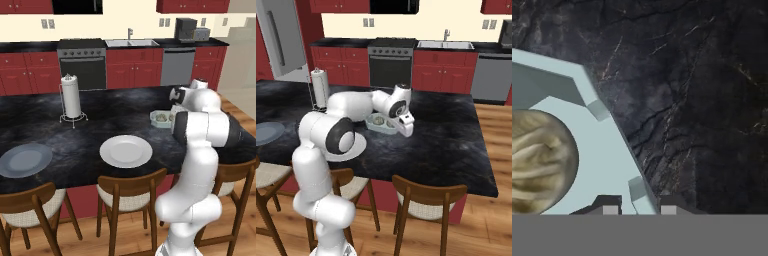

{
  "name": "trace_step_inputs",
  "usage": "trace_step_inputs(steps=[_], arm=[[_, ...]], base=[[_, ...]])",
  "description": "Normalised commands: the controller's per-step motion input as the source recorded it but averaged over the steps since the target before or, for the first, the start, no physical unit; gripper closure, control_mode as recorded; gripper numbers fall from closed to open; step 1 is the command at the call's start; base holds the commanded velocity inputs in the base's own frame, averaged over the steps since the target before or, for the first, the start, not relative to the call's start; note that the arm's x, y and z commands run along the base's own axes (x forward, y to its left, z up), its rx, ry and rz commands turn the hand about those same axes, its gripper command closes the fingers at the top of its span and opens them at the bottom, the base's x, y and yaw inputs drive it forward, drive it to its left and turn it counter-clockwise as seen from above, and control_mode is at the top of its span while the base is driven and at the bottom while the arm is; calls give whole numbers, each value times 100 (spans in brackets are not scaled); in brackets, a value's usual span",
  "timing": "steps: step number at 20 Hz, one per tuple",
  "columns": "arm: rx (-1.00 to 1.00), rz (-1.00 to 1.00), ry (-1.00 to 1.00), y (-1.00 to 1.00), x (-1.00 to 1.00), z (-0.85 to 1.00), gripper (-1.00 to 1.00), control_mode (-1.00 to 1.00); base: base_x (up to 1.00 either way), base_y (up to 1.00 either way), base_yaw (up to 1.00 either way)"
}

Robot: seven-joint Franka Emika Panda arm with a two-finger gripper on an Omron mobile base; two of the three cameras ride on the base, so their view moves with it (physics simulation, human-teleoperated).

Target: Place two dumplings into each of the tupperware containers and then place the containers in the fridge.

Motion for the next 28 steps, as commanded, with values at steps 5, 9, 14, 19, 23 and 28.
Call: trace_step_inputs(steps=[5,9,14,19,23,28], arm=[[0,-26,5,98,-85,63,100,-100],[0,-23,8,90,-98,57,100,-100],[2,-25,3,65,-100,50,100,-100],[1,-27,0,56,-100,24,100,-100],[0,-22,0,7,-100,25,100,-100],[0,-21,-9,-1,-44,8,100,-100]], base=[[0,0,0],[0,0,0],[0,0,0],[0,0,0],[0,0,0],[0,0,0]])
